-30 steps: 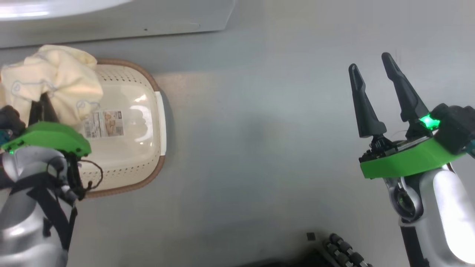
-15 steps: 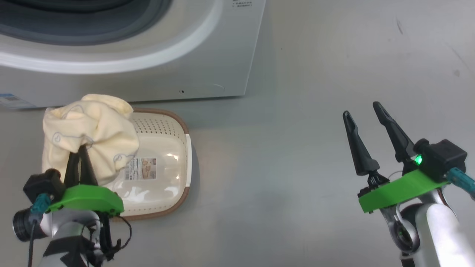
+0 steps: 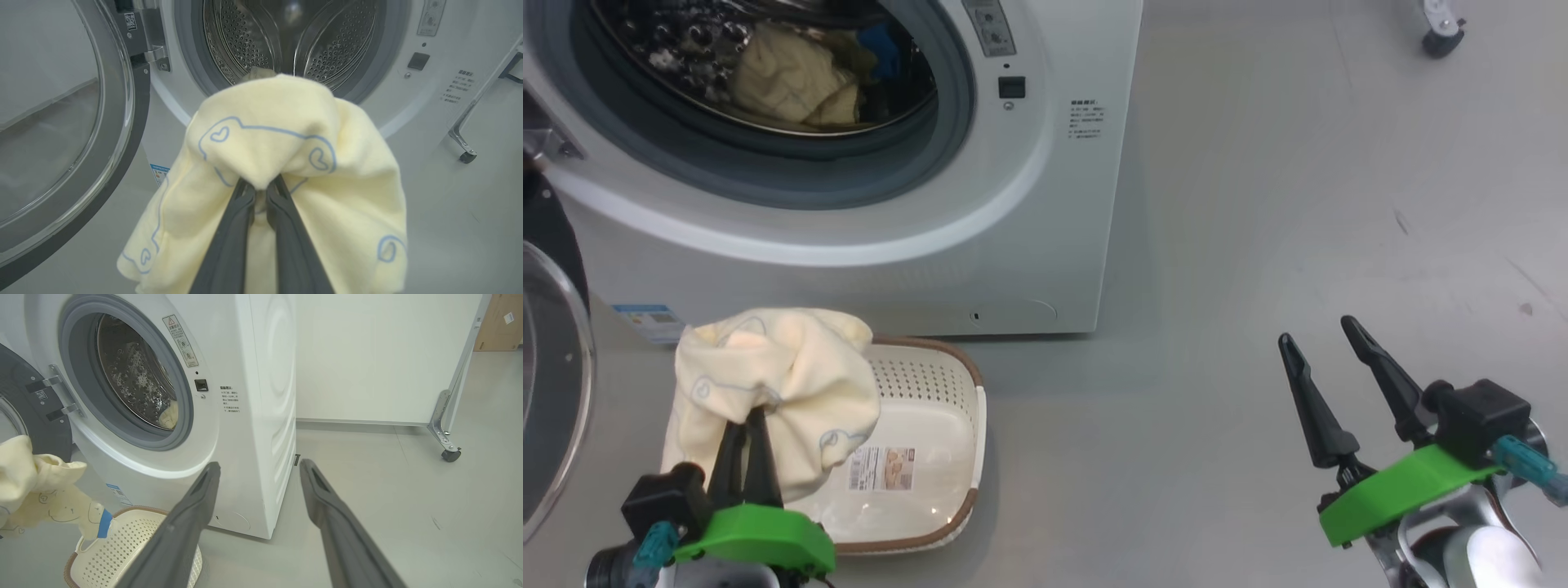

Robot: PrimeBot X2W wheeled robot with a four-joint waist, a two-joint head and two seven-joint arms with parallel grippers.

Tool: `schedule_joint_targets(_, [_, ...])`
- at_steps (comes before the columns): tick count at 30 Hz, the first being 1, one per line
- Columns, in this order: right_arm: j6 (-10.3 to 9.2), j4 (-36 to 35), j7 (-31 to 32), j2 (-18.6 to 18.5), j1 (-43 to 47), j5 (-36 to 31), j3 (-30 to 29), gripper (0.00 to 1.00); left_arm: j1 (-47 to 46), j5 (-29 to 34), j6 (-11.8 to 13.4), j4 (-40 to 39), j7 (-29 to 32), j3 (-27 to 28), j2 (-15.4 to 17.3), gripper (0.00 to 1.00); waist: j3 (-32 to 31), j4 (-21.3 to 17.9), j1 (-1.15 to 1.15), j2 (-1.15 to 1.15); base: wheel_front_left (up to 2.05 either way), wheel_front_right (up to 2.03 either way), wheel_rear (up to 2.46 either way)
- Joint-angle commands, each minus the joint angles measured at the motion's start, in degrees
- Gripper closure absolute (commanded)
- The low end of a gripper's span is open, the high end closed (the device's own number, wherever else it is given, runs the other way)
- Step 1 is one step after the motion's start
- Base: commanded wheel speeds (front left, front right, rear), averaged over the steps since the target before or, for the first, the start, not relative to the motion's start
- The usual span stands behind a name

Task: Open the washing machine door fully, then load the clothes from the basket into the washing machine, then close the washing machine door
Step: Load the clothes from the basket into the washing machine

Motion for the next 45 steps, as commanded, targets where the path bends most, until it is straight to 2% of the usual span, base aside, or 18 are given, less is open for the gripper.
schedule_joint_targets(1, [-0.16,-2.5,0.5,-0.4,-0.2,-0.6,1.1,0.00,-0.2,1.0,0.7,-3.5,0.4,1.8,1.8,1.00,-2.8,1.2,0.01,-0.01,0.00,0.00,0.00])
schedule_joint_targets(18, [-0.16,-5.2,2.9,-0.4,4.1,-0.8,0.8,0.00,6.6,0.3,3.0,-10.5,4.3,0.8,2.3,1.00,-7.6,2.0,0.01,-0.01,0.00,0.00,0.00])
schedule_joint_targets(35, [-0.16,-4.9,2.7,-0.4,4.2,-0.1,1.5,0.00,6.4,-0.2,3.2,-10.7,5.0,0.4,2.8,1.00,-8.1,2.0,0.01,-0.01,0.00,0.00,0.00])
schedule_joint_targets(45, [-0.16,-4.8,2.7,-0.4,3.8,0.2,2.5,0.00,3.3,-1.0,2.6,-8.2,5.0,0.5,2.9,1.00,-7.4,0.1,0.01,-0.01,0.00,0.00,0.00])
